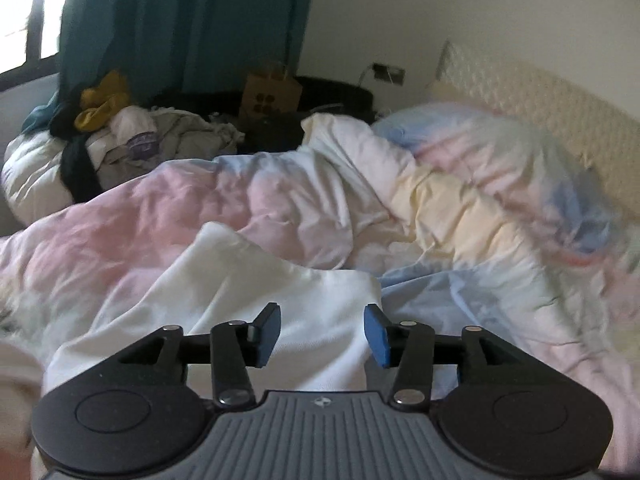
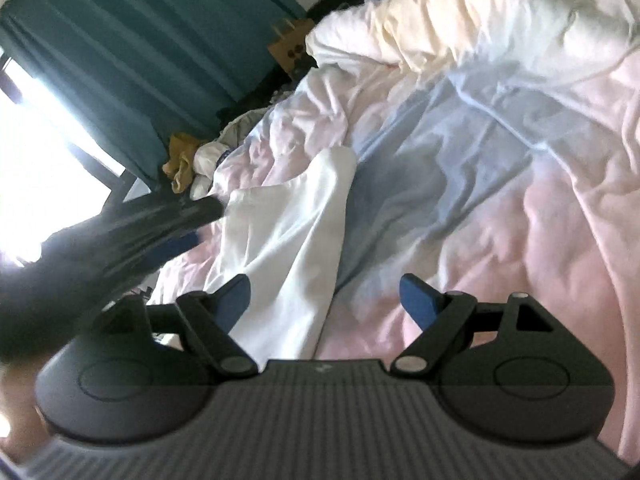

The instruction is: Fold clothes

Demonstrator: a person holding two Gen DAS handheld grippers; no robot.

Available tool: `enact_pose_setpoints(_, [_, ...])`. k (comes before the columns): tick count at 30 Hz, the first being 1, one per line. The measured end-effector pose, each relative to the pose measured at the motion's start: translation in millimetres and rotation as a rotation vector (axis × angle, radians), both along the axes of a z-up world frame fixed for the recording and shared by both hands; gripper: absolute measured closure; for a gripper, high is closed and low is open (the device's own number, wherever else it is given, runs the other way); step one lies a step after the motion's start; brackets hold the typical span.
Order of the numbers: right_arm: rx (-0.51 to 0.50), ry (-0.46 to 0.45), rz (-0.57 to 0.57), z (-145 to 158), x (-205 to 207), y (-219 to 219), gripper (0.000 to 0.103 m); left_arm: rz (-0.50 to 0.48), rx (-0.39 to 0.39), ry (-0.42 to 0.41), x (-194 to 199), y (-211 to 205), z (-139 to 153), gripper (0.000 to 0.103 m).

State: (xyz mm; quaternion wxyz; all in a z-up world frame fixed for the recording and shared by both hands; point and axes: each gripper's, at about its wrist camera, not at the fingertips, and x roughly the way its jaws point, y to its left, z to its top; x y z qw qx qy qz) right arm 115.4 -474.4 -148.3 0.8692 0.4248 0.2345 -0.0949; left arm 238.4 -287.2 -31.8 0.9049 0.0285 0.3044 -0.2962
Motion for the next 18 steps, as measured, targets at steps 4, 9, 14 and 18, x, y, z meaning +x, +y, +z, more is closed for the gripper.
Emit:
enact_pose_setpoints(4, [0.02,0.017,0.028,-3,8,2,0.019,0.072,0.007,-0.002,-41,61,16,0.05])
enact_pose_setpoints(9, [-0.025,0.004,0.072,5,11,12,0.019,0.2,-0.007,0.015,-94,138,25,0.05])
enact_pose_setpoints(14, [-0.089,-0.005,0.107,21,7,25,0.019,0.296,-0.044,0.014,-149,207,35,0.048])
enact_pose_setpoints(18, [-0.123,-0.028,0.15,37,20,31,0.019,0.325,-0.062,0.038,-184,252,34,0.047])
